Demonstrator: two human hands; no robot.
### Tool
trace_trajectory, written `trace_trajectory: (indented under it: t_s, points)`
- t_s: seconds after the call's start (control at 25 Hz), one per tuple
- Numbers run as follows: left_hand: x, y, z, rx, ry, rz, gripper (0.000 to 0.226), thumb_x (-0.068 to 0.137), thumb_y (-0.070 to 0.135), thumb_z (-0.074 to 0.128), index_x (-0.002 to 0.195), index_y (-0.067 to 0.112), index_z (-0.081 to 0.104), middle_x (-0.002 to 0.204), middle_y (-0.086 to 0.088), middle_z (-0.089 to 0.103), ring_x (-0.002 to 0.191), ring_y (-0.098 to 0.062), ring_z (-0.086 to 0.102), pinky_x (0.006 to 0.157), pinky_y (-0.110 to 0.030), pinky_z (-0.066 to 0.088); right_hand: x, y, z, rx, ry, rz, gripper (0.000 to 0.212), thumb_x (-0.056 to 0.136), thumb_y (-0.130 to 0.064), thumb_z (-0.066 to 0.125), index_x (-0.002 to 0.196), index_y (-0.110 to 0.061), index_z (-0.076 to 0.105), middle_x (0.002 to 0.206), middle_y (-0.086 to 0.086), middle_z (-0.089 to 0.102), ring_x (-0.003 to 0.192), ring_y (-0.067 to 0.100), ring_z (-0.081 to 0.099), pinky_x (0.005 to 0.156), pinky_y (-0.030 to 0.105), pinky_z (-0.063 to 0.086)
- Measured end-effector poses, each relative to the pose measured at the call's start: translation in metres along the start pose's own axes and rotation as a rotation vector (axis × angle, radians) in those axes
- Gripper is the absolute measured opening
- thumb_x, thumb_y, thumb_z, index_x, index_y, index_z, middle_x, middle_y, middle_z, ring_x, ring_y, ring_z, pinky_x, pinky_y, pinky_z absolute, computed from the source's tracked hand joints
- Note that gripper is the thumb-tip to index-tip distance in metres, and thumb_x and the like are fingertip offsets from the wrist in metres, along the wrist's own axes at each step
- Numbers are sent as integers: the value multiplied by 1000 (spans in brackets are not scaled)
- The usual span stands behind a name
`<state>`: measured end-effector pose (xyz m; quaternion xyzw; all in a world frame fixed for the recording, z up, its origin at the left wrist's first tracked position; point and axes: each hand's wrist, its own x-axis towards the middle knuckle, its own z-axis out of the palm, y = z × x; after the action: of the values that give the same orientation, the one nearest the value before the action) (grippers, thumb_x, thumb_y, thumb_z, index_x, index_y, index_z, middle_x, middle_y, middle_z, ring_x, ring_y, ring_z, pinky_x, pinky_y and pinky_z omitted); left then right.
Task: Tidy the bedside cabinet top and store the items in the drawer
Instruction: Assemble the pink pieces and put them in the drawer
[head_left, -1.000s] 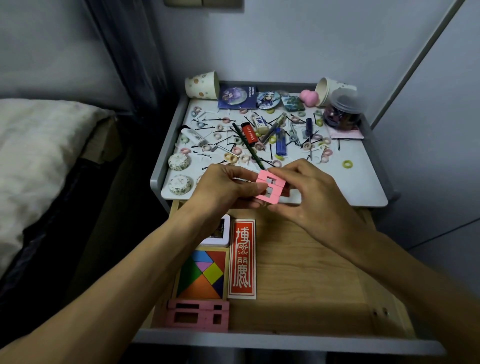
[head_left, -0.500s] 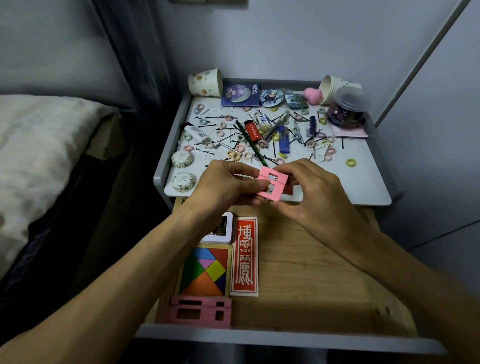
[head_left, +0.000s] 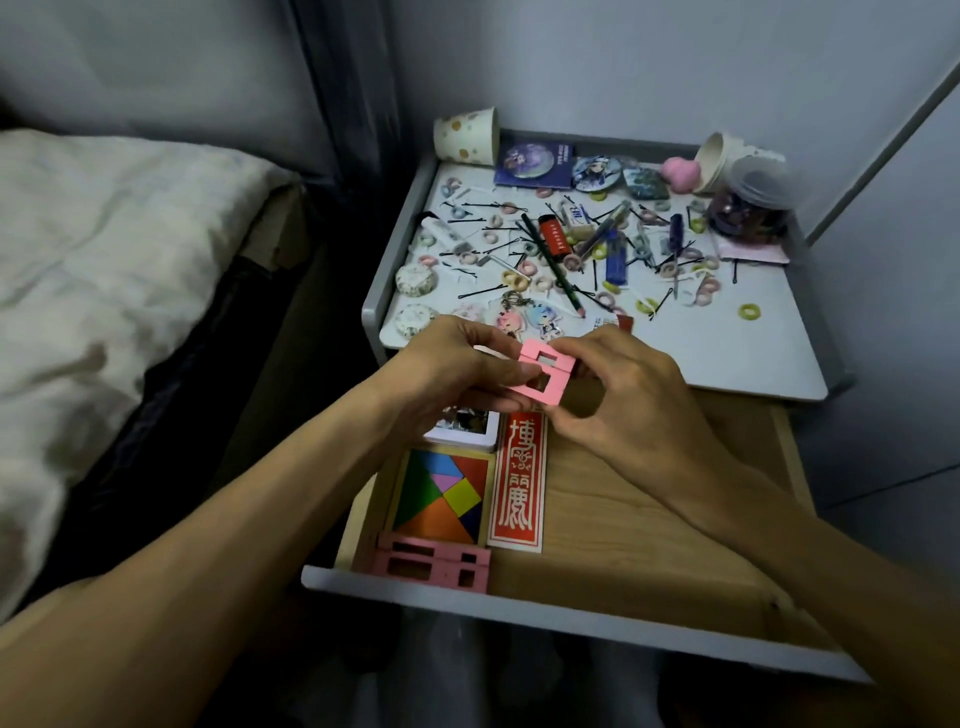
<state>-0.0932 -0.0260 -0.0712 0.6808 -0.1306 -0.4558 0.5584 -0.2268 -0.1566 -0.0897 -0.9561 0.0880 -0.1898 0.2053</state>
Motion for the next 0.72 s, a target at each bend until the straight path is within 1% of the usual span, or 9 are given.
trace_trajectory:
  t_s: [0.08, 0.16, 0.24, 0.28, 0.36, 0.44, 0.56, 0.64, 0.72]
  points:
    - [-3, 1, -11, 89, -46, -10, 28, 82, 6, 74, 105, -7, 65, 90, -20, 74, 74, -28, 73, 64, -27, 61, -1, -6, 4, 56, -23, 16, 54, 73, -22, 82, 123, -10, 64, 104, 1, 63, 92, 8, 56, 78, 18, 45]
    - [-6, 4, -28, 361, -34, 38, 25, 85, 24, 74, 97, 2, 70, 84, -14, 75, 72, -28, 73, 67, -32, 62, 0, -8, 10, 132, -99, 31, 55, 73, -24, 82, 123, -14, 64, 105, -4, 62, 93, 7, 57, 78, 16, 47]
    - [-4, 4, -46, 860, 159, 65, 41, 87, 47, 68, 93, 7, 70, 84, -10, 75, 74, -26, 73, 71, -37, 61, -3, -13, 25, 190, -262, 26, 55, 73, -27, 82, 125, -18, 63, 106, -6, 61, 94, 7, 56, 81, 20, 48]
    - [-2, 3, -52, 1109, 289, 43, 50, 88, 55, 63, 95, 6, 67, 92, -10, 73, 81, -28, 71, 74, -37, 58, -7, -15, 37, 190, -353, 1, 55, 74, -28, 81, 125, -19, 63, 107, -6, 61, 94, 7, 56, 82, 21, 48]
    - [0, -2, -59, 1416, 428, -81, 53, 91, 59, 56, 108, 8, 62, 108, -10, 66, 97, -32, 65, 73, -34, 50, -16, -22, 68, 159, -539, -87, 52, 77, -30, 77, 126, -19, 62, 111, -4, 60, 97, 6, 54, 86, 20, 46]
    - [4, -8, -62, 1506, 386, -213, 41, 96, 47, 53, 116, 13, 61, 107, -7, 63, 95, -29, 64, 70, -34, 45, -23, -31, 96, 149, -677, -168, 45, 82, -31, 72, 123, -20, 61, 115, -5, 57, 101, 6, 53, 90, 21, 47]
    - [12, -18, -58, 1485, 224, -297, 34, 96, 42, 53, 114, 14, 61, 90, -3, 57, 73, -22, 57, 73, -33, 49, -26, -38, 126, 177, -758, -273, 23, 86, -31, 67, 107, -25, 64, 104, -8, 57, 90, 3, 58, 81, 28, 55]
    - [14, -21, -53, 1502, 141, -284, 42, 93, 47, 58, 119, 14, 60, 98, -4, 59, 81, -23, 59, 73, -33, 48, -25, -40, 134, 154, -775, -311, 24, 87, -33, 65, 111, -27, 61, 105, -8, 56, 90, 5, 57, 81, 29, 54]
    - [16, -21, -51, 1523, 118, -256, 43, 92, 45, 61, 121, 13, 61, 88, -3, 56, 84, -23, 61, 75, -33, 51, -24, -39, 137, 115, -784, -348, 31, 90, -36, 62, 119, -25, 59, 112, -4, 55, 97, 9, 57, 86, 30, 53]
